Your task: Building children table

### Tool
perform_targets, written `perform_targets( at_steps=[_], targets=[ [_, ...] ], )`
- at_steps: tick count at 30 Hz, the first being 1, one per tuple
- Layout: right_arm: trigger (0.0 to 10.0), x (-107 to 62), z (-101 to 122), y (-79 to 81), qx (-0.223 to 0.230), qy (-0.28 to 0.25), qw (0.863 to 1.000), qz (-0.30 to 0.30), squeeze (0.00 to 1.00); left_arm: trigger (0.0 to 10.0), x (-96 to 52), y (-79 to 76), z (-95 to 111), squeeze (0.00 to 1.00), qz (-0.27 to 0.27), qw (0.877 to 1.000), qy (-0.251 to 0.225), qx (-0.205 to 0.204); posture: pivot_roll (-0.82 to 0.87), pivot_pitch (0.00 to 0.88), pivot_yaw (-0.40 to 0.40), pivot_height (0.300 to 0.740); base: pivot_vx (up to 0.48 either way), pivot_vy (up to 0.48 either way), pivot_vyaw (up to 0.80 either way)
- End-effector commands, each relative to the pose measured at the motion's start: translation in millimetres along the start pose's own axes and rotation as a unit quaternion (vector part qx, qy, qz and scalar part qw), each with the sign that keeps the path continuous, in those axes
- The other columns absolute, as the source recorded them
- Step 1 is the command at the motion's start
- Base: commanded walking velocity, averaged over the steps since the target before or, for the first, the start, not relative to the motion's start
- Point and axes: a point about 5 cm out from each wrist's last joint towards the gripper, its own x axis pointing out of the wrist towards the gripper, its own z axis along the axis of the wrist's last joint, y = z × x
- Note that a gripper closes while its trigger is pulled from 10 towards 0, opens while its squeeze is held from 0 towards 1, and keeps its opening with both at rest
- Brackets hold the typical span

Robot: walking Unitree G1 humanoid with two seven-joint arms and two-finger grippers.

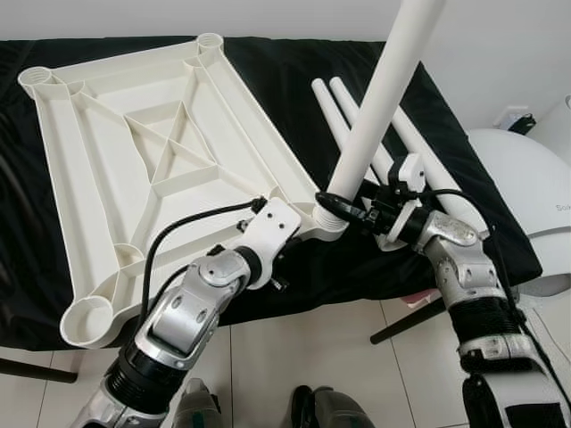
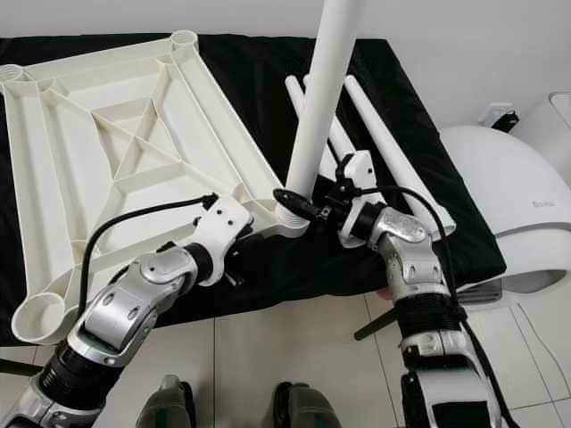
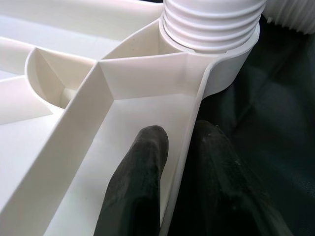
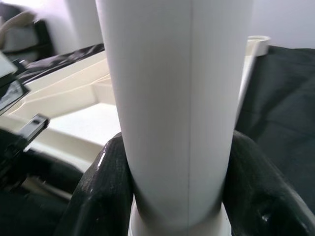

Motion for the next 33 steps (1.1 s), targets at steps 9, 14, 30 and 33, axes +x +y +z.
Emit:
perform_targets(
  at_steps=[9, 14, 30, 33],
  targets=[
    [0.0, 13.6, -1.8, 23.9, 0.026, -0.018, 0.993, -0.112, 0.0, 10.0, -1.8, -7.5, 6.3, 0.0, -0.019, 1.0, -0.014, 0.003, 0.05, 0.188, -0.061, 0.74, 0.0, 0.0, 0.0],
    [0.0, 16.1, -1.3, 29.6, 0.025, -0.018, 0.989, -0.145, 0.0, 10.0, -2.1, -7.5, 5.9, 0.0, -0.018, 1.0, -0.013, 0.002, 0.05, 0.19, -0.064, 0.74, 0.0, 0.0, 0.0],
    [0.0, 31.5, -2.6, 59.3, 0.013, 0.009, 0.947, -0.32, 0.0, 10.0, -1.7, -8.5, 6.4, 0.0, -0.016, 1.0, -0.014, -0.001, 0.05, 0.19, -0.071, 0.74, 0.0, 0.0, 0.0],
    [0.0, 31.9, -2.3, 61.5, 0.015, 0.009, 0.94, -0.341, 0.0, 10.0, -1.2, -8.3, 6.7, 0.0, -0.016, 1.0, -0.014, 0.001, 0.05, 0.186, -0.069, 0.74, 0.0, 0.0, 0.0]
  ],
)
